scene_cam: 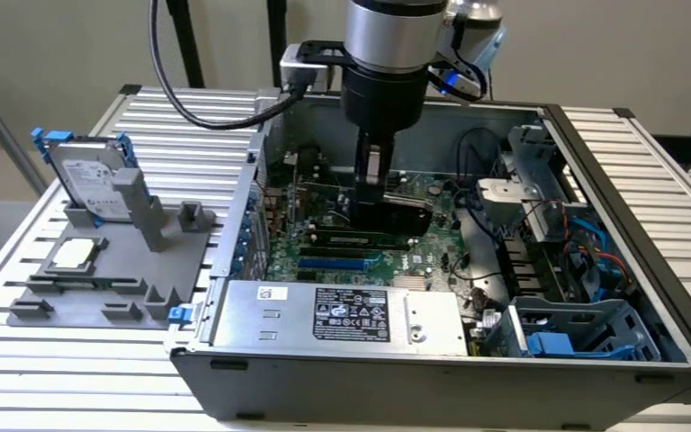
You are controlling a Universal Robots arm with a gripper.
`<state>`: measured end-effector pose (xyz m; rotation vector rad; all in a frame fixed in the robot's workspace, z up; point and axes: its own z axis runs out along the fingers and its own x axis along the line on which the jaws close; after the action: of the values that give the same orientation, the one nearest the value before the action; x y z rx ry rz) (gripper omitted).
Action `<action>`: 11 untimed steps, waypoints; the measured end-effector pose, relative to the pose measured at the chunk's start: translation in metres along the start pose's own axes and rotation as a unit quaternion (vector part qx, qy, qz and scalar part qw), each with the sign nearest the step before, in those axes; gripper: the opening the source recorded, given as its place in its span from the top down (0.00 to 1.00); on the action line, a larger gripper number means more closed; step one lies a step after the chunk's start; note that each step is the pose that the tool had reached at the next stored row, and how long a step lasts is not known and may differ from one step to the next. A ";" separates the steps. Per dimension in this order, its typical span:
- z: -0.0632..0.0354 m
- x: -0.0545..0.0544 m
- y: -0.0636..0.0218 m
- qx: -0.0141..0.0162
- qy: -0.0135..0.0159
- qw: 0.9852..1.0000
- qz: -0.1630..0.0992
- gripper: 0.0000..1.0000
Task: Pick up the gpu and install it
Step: 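Insert the gpu into the slot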
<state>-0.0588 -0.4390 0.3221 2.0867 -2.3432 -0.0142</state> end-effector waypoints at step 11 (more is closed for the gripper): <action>0.0160 0.008 0.0144 0.000 0.000 1.000 -0.006 1.00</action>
<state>-0.0741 -0.4455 0.3062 2.1012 -2.3299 -0.0139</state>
